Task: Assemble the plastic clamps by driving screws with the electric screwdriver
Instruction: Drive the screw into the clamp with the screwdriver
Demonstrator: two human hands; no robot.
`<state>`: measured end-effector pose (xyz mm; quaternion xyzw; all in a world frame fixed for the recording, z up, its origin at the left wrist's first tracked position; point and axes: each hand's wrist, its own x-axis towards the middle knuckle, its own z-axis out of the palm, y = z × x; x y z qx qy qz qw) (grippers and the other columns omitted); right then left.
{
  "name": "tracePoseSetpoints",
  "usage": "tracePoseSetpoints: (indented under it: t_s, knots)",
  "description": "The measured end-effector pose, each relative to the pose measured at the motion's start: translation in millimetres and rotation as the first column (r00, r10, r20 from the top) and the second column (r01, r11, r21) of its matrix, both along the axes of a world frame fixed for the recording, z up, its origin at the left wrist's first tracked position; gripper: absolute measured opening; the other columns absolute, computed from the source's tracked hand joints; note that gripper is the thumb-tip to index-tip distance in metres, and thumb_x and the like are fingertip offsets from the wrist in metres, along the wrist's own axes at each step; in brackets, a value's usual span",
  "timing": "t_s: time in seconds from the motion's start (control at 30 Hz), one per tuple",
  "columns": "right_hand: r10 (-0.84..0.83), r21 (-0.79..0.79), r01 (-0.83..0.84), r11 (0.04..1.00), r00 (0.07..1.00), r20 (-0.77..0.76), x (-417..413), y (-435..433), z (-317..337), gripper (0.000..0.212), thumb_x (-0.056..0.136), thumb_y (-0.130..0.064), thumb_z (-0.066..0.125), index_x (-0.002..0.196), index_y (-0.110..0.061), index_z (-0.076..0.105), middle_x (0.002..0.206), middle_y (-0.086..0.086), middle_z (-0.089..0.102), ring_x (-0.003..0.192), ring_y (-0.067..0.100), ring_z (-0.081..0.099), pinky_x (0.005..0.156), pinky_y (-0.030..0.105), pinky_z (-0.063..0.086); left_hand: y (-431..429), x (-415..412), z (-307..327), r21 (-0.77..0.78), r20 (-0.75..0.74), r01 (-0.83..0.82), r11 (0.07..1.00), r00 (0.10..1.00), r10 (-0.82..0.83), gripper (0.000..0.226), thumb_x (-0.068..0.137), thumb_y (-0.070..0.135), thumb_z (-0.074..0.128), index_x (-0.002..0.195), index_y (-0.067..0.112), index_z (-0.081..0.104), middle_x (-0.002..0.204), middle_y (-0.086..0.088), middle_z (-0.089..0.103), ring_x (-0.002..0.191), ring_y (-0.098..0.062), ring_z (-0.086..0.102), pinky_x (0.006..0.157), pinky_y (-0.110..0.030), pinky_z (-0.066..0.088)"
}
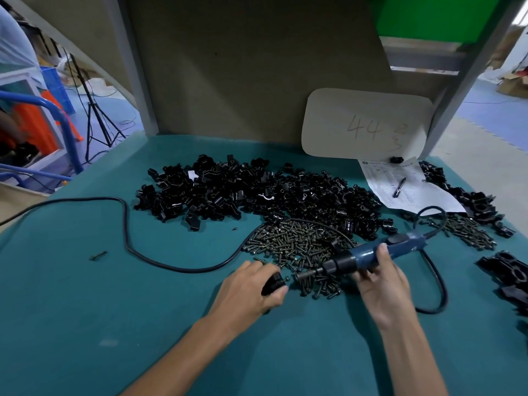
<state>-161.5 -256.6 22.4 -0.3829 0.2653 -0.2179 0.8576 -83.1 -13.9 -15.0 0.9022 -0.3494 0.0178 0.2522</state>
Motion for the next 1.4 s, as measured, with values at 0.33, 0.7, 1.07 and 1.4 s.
tracePoseSetpoints:
  t_s: [0.33, 0.7, 1.07, 1.4]
  knots:
    - [0.046, -0.052, -0.046, 0.998, 0.999, 0.005, 5.4, 1.9, -14.8, 0.023, 0.098, -0.031, 0.06, 0.118, -0.02, 0.055, 0.1, 0.005, 0.066, 0.099, 0.021, 0.064, 0.082, 0.038, 0.055, -0.8, 1.5, -3.2, -0.009, -0.002, 0.014, 1.0, 1.0, -0.014, 0.037, 0.087, 0.067, 0.036, 0.105, 0.038, 0.051, 0.087, 0.019, 0.047, 0.084, -0.001, 0.039, 0.066, -0.016, 0.029]
    - [0.135, -0.09, -0.132, 0.987, 0.99, 0.027, 0.6, -2.6, -18.8, 0.046, 0.094, -0.036, 0.06, 0.132, -0.011, 0.053, 0.114, 0.011, 0.066, 0.103, 0.023, 0.066, 0.081, 0.034, 0.063, 1.7, 4.0, -3.8, 0.013, -0.034, 0.08, 0.997, 0.996, -0.079, 0.032, 0.088, 0.063, 0.035, 0.094, 0.036, 0.05, 0.082, 0.014, 0.052, 0.077, -0.003, 0.042, 0.066, -0.016, 0.026]
    - [0.051, -0.216, -0.068, 0.974, 0.995, -0.083, 5.5, -2.9, -22.7, 0.057, 0.083, -0.061, 0.056, 0.117, -0.016, 0.054, 0.09, 0.003, 0.071, 0.081, 0.016, 0.07, 0.077, 0.038, 0.055, -0.2, -1.6, -4.1, 0.05, 0.121, 0.024, 0.998, 0.992, -0.03, 0.041, 0.088, 0.059, 0.035, 0.1, 0.027, 0.057, 0.086, 0.013, 0.049, 0.081, -0.01, 0.039, 0.071, -0.023, 0.028]
    - [0.092, -0.133, -0.092, 0.987, 0.996, -0.005, -0.6, -2.9, -19.0, 0.027, 0.097, -0.046, 0.056, 0.108, -0.021, 0.059, 0.084, -0.001, 0.073, 0.084, 0.017, 0.072, 0.086, 0.042, 0.055, -1.4, -4.1, 1.8, 0.083, 0.131, 0.032, 0.996, 0.99, -0.043, 0.037, 0.089, 0.054, 0.035, 0.1, 0.025, 0.056, 0.086, 0.011, 0.048, 0.082, -0.012, 0.04, 0.073, -0.024, 0.031]
